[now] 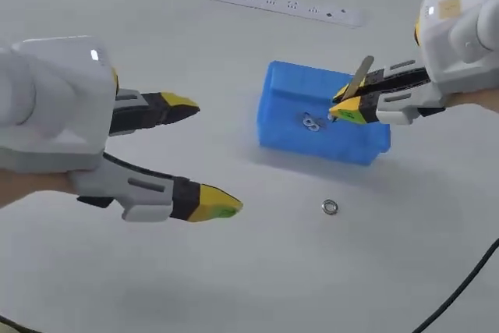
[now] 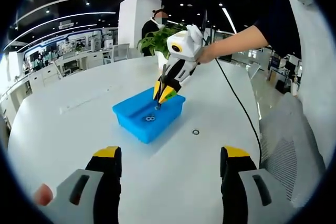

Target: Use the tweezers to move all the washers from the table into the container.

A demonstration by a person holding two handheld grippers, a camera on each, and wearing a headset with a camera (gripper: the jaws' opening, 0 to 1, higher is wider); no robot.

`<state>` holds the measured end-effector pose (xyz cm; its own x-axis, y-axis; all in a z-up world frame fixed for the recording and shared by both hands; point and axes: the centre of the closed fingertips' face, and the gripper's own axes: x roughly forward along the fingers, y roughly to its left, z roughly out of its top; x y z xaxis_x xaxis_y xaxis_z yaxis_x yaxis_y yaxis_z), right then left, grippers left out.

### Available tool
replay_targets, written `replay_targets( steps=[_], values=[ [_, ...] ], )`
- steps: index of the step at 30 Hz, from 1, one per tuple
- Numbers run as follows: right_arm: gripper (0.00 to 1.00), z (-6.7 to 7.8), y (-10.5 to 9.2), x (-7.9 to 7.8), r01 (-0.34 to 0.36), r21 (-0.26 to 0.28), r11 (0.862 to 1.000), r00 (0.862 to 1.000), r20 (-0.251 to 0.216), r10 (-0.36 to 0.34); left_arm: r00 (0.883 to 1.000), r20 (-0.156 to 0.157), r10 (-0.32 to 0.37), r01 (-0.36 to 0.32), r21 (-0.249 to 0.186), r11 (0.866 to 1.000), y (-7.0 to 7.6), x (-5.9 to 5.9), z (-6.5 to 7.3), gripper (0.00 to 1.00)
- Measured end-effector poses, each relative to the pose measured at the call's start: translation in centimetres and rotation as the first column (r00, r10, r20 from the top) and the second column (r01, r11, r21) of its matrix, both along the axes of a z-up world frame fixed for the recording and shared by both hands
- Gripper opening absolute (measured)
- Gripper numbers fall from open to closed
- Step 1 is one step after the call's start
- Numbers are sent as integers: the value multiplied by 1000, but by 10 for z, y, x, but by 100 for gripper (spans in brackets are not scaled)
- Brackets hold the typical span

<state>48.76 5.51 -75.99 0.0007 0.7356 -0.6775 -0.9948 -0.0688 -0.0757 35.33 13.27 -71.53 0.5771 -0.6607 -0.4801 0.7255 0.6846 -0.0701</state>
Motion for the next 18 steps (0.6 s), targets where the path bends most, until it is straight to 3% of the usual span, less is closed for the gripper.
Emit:
replay_targets(
  steps=[11,18],
  values=[
    [10,-16,-2,-8,4,11,1000,1000,4,-4,1000,-10,0,0,8,1000,-11,9,1,82],
    [10,-15,-3,-9,10,10,1000,1000,4,-10,999,-26,-21,21,2,1000,-22,7,-2,81]
  ],
)
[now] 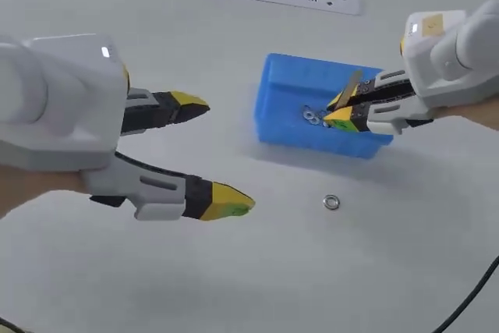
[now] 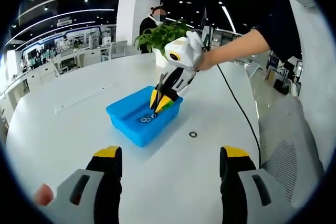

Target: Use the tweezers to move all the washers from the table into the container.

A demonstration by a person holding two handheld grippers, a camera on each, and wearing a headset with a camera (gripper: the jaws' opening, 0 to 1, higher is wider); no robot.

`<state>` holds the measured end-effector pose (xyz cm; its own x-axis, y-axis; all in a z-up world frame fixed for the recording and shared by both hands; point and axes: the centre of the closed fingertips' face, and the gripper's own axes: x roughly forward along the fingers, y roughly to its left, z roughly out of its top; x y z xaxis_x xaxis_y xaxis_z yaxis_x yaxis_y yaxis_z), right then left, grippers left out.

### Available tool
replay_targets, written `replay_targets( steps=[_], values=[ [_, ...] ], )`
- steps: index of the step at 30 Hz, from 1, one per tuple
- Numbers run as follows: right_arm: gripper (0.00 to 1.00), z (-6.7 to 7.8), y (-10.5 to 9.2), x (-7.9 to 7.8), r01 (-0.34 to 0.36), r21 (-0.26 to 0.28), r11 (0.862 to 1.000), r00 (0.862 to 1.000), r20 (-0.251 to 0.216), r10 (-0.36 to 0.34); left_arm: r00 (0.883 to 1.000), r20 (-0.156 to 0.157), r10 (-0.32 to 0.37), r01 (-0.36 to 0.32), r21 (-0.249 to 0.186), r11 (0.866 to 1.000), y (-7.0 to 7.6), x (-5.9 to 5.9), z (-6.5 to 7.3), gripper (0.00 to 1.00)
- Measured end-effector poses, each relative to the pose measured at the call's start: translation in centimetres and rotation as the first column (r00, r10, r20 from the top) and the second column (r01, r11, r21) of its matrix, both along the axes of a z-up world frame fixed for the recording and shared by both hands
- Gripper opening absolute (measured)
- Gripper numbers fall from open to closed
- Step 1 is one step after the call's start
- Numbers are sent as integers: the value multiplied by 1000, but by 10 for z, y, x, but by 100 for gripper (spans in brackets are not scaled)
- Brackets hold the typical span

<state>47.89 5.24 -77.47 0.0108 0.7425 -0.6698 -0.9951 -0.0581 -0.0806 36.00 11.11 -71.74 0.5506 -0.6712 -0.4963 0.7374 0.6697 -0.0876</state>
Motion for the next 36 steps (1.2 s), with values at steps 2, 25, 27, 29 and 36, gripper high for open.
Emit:
replay_targets(
  steps=[2,25,27,29,36],
  values=[
    [10,1,0,0,2,-1,1000,1000,-2,-2,1000,1,1,-1,-1,1000,0,0,1,81],
    [10,15,5,-1,-7,18,1000,1000,13,7,973,179,-149,158,-35,987,-63,112,46,65],
    [10,15,5,0,-6,18,1000,1000,12,6,971,164,-175,186,-51,981,-73,118,44,65],
    [10,16,5,1,-5,18,1000,1000,13,5,977,113,-179,190,-91,978,-76,121,35,65],
    [10,16,6,1,-4,19,1000,1000,9,4,968,74,-240,244,-64,968,-87,118,15,63]
  ],
)
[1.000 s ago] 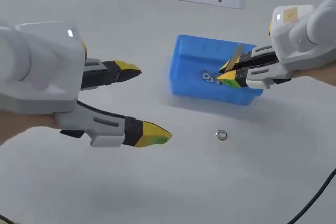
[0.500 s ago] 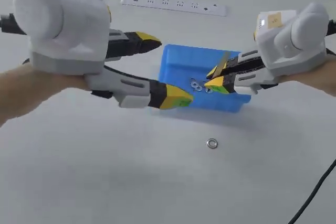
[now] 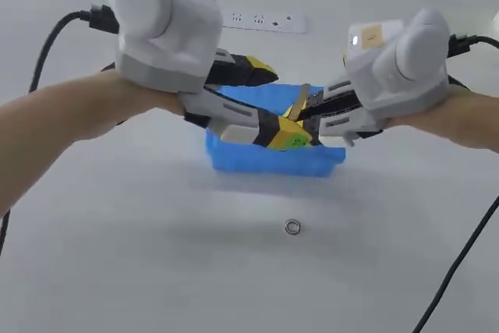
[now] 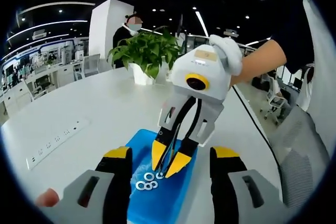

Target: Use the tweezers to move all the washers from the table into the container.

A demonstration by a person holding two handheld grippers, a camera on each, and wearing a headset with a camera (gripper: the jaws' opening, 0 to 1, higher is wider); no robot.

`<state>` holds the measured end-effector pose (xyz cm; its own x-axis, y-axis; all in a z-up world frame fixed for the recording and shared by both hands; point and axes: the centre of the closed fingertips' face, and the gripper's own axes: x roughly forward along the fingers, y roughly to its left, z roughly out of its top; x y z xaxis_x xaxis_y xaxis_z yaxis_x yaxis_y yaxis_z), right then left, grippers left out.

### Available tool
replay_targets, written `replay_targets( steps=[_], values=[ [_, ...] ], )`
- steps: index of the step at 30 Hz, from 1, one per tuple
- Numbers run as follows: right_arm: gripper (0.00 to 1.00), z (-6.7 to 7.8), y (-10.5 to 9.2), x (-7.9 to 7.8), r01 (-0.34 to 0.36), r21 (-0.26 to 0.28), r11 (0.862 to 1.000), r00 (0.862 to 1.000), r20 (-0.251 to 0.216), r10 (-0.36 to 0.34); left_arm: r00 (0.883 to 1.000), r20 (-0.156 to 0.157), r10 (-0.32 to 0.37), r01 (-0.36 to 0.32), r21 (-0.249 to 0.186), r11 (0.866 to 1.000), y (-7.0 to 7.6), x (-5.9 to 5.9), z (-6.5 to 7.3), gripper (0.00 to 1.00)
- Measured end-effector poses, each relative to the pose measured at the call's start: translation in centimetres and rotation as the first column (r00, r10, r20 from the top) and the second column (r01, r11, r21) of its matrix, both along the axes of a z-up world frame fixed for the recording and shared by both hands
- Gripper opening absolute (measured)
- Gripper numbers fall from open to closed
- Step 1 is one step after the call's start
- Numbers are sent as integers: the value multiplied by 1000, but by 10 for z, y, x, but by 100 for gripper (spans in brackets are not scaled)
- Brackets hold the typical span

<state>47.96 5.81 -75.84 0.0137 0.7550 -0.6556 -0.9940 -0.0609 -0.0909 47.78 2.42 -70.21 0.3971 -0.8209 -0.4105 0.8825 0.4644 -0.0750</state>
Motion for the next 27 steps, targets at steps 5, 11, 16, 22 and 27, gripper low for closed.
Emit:
replay_targets(
  steps=[5,11,16,22,27],
  values=[
    [10,-3,0,-3,-7,-6,1000,1000,-5,7,1000,31,-6,7,-42,999,-3,9,11,40],
    [10,0,1,-6,-18,-5,1000,1000,-1,18,999,36,-30,32,-42,999,-8,7,12,25],
    [10,4,2,-5,-16,2,1000,1000,7,16,998,12,-60,60,-32,998,-11,1,9,13],
    [10,3,1,-8,-28,-5,1000,1000,7,28,996,36,-75,75,0,997,-8,1,9,8],
    [10,5,1,-9,-33,-5,999,999,19,33,994,68,-83,82,12,997,-7,0,12,7]
  ],
)
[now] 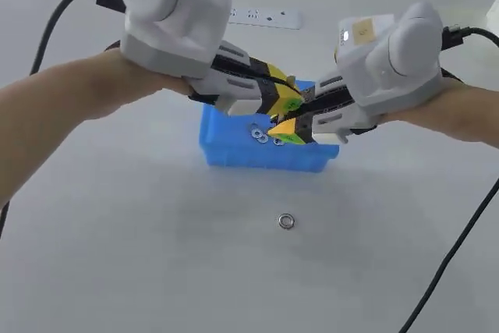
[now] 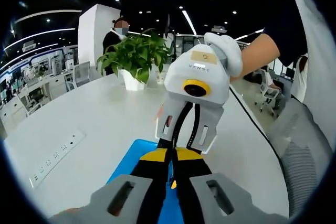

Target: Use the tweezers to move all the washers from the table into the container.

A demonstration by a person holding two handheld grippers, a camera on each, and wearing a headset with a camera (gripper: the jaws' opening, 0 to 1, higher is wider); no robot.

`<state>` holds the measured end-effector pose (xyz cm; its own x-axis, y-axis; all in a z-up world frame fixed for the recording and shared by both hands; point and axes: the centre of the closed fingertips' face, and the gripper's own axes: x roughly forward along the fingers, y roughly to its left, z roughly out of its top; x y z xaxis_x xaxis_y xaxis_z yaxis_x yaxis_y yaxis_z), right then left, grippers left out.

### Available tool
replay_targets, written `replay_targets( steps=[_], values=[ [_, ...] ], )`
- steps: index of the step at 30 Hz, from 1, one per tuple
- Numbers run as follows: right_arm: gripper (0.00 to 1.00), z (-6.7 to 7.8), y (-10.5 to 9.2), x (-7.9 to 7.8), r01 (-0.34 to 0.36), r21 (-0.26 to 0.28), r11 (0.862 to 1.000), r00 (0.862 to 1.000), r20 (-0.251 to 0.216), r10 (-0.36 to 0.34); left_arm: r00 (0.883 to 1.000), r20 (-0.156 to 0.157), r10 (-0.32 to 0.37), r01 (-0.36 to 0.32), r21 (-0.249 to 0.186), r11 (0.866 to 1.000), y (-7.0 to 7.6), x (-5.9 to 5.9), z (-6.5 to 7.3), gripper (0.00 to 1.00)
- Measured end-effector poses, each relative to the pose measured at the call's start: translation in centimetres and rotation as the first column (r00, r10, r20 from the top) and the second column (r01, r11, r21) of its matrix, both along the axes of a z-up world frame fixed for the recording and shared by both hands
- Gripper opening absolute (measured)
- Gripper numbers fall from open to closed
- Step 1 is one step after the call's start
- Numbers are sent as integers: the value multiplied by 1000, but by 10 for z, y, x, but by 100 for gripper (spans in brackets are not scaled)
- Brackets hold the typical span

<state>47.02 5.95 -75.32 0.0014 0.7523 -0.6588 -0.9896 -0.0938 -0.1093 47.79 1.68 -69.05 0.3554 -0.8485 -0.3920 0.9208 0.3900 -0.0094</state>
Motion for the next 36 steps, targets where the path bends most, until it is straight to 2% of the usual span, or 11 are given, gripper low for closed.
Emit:
replay_targets(
  steps=[3,4,14,16,22,28,33,36],
  values=[
    [10,3,1,1,3,11,1000,1000,5,-4,1000,16,0,0,7,1000,0,1,3,6],
    [10,4,1,1,5,14,1000,1000,5,-5,999,34,-4,4,15,1000,-1,1,5,6],
    [14,16,2,1,23,35,999,1000,10,-23,998,68,13,-14,21,1000,4,2,16,6],
    [16,18,2,0,25,40,999,1000,7,-25,997,69,16,-17,15,1000,4,2,20,6],
    [19,28,-2,-3,38,64,997,999,12,-39,994,101,31,-32,6,999,6,3,37,6],
    [20,39,-15,-4,73,90,993,996,42,-77,993,119,21,-24,23,999,3,-4,46,6],
    [22,50,-33,-7,140,136,981,989,38,-146,993,120,16,-19,31,999,-2,-12,48,6],
    [23,55,-47,-15,170,158,973,983,41,-178,992,121,22,-26,32,999,-8,-20,51,6]
  ],
)
